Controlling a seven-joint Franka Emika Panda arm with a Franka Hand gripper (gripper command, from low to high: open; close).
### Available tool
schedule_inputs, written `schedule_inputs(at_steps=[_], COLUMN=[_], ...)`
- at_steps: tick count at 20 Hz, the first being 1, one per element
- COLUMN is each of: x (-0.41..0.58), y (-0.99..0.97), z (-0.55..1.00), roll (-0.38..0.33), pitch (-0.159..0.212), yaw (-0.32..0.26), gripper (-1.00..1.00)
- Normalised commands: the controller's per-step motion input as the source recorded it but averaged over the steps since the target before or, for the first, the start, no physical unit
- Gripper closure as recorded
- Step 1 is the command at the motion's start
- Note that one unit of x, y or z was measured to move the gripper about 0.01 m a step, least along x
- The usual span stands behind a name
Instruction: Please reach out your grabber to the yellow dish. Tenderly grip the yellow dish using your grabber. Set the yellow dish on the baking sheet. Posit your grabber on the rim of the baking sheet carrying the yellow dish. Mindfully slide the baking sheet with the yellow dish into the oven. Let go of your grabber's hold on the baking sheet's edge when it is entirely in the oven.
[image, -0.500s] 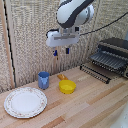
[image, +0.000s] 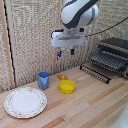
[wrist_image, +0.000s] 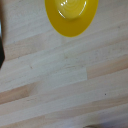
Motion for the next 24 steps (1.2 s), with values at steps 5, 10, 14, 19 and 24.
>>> schedule_inputs(at_steps=[5,10,14,19,24], x=[-0.123,0.000,0.000,0.000,0.000], y=[-0.35,-0.02,-0.11,-0.18,-0.14], z=[-0.26,-0.46,-0.58,-0.56,-0.45], roll=[0.044,-0.009,-0.016,-0.007,-0.012], pitch=[0.021,0.039,0.047,0.069,0.034], yaw=[-0.072,-0.025,-0.005,0.000,0.006], gripper=[-1.00,-1.00,-1.00,-1.00,-1.00])
